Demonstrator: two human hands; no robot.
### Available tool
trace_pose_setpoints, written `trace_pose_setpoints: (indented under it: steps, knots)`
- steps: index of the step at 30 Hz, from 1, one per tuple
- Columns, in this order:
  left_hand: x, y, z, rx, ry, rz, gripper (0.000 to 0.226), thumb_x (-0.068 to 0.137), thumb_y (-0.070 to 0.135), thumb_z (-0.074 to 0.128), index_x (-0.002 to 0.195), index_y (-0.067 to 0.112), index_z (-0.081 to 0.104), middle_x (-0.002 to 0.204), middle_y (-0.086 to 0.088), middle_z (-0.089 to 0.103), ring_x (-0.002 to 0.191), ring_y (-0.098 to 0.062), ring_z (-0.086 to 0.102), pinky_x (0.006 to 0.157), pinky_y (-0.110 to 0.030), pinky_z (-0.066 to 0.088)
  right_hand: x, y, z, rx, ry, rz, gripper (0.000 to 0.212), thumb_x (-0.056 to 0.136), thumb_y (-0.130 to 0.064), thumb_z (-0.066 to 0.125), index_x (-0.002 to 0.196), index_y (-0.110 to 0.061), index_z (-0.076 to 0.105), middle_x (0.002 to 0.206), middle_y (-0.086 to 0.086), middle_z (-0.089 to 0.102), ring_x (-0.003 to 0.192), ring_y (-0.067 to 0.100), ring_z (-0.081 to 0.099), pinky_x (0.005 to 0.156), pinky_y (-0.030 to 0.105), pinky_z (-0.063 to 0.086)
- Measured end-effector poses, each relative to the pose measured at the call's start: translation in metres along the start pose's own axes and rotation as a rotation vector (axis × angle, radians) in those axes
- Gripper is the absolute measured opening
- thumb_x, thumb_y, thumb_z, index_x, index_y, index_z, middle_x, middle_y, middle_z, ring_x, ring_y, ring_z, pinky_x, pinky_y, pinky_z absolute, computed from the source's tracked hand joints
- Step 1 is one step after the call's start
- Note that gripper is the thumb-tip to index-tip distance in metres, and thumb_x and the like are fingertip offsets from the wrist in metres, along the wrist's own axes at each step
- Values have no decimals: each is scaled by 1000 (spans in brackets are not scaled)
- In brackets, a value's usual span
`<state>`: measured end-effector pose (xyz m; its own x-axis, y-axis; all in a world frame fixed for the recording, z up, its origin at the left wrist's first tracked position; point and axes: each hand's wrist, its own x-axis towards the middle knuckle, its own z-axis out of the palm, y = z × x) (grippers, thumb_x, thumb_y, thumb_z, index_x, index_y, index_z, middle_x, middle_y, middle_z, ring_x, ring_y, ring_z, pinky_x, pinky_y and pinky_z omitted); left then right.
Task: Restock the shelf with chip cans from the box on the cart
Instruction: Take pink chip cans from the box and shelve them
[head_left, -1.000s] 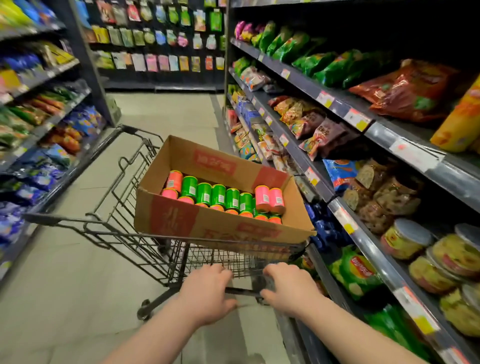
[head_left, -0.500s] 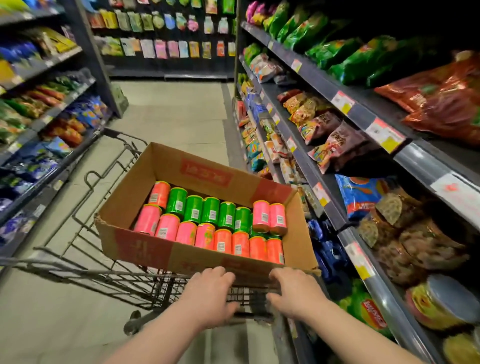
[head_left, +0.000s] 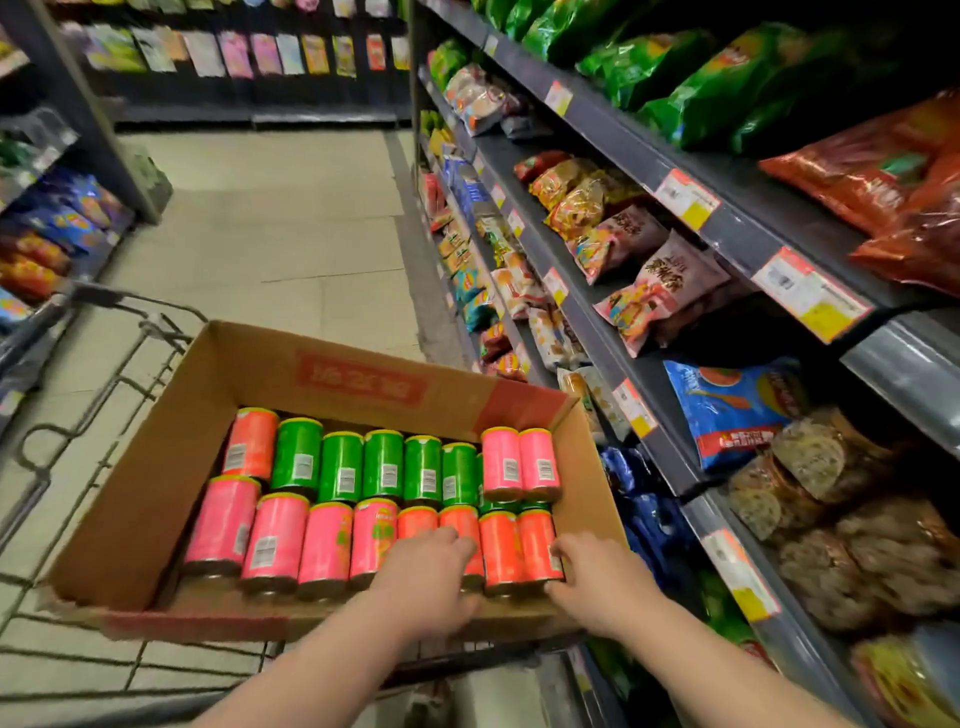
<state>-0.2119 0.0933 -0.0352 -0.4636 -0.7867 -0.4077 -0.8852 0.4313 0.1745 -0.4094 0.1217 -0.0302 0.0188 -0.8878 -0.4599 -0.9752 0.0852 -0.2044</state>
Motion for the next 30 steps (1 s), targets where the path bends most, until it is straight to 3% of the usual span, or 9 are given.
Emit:
trace_pose_setpoints:
  steps: [11,24,30]
  knots:
    - [115,-53,-10,40,-124,69,52,86,48,52,130,21,46,130,-4,50,122,-26,48,99,-39,43,113,11,-11,39,-80,185,33,89,-40,49,115,-20,51,122,4,54,113,28,54,84,35,43]
    - [211,-73,9,-63,-284,100,68,85,44,55,143,20,30,137,-8,43,122,-29,49,97,-39,45,220,35,17,107,-165,330,48,88,-31,55,132,-18,41,127,9,46,115,32,49,94,41,45]
    - [240,-74,24,-281,-313,28,76,84,44,60,146,20,23,139,-9,42,123,-28,49,96,-35,44,249,40,30,384,-174,433,67,83,-33,59,141,-15,29,136,12,39,122,33,47,101,43,42]
